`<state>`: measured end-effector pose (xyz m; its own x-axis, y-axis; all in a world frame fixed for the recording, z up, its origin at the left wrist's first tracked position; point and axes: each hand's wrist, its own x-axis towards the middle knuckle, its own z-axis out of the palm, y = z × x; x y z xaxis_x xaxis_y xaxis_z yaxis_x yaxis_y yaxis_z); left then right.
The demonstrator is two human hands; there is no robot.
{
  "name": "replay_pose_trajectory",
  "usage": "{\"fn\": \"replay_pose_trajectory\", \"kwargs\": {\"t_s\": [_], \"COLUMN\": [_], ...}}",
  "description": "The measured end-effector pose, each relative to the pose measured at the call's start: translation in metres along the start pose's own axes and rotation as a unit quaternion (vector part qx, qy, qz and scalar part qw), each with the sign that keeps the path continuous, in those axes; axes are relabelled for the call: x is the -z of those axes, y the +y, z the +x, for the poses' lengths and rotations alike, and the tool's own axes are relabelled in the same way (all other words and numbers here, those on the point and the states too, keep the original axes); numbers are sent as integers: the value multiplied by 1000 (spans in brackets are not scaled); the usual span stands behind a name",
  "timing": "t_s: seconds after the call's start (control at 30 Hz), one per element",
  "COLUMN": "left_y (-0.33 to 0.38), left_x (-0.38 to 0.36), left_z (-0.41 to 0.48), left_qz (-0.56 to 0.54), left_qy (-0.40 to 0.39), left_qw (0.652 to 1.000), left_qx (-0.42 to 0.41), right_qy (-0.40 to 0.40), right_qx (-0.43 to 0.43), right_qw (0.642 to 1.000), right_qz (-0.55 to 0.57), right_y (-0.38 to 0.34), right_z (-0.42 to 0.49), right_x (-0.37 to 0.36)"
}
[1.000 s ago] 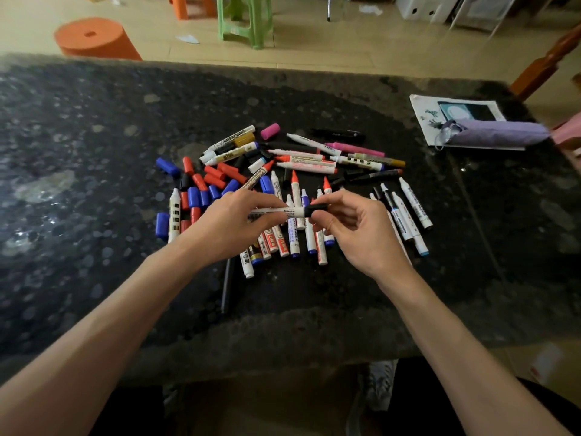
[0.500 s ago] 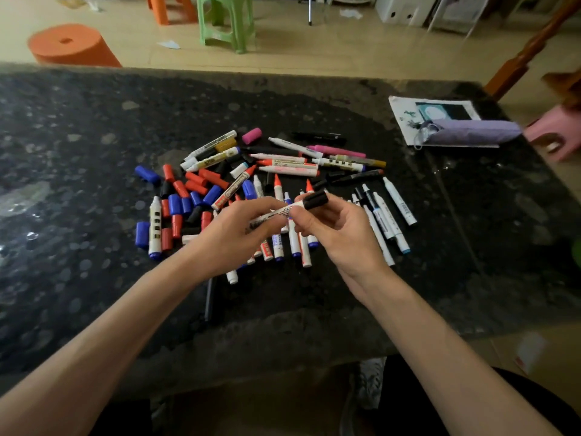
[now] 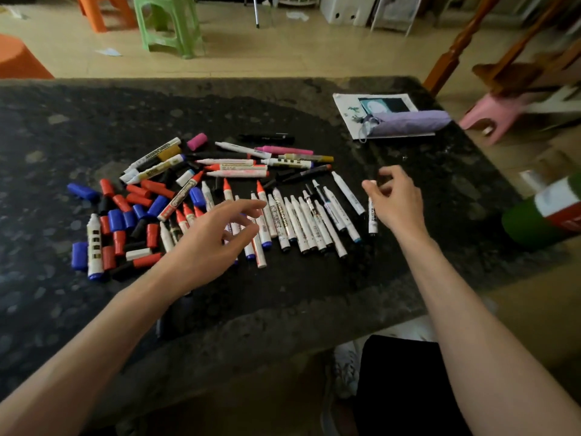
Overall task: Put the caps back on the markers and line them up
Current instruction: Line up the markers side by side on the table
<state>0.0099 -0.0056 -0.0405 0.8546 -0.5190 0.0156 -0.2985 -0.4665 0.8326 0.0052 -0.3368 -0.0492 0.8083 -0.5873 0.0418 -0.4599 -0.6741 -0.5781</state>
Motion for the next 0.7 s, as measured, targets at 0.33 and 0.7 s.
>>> {"fn": "replay_pose_trajectory", "kwargs": {"t_s": [0.33,0.7], "left_y": [-1,-1], "left_x": [-13,-5], "left_z": [6,3], "left_qz": [33,63], "left_qy": [8,8], "left_qw": [999,998], "left_qx": [-6,11], "right_qy": [0,16], "right_qx": [-18,70], "right_qw": [992,982], "right_qz": [-128,-177], "right_y": [37,13], "right_z": [10,2], "right_x": [-14,-28]}}
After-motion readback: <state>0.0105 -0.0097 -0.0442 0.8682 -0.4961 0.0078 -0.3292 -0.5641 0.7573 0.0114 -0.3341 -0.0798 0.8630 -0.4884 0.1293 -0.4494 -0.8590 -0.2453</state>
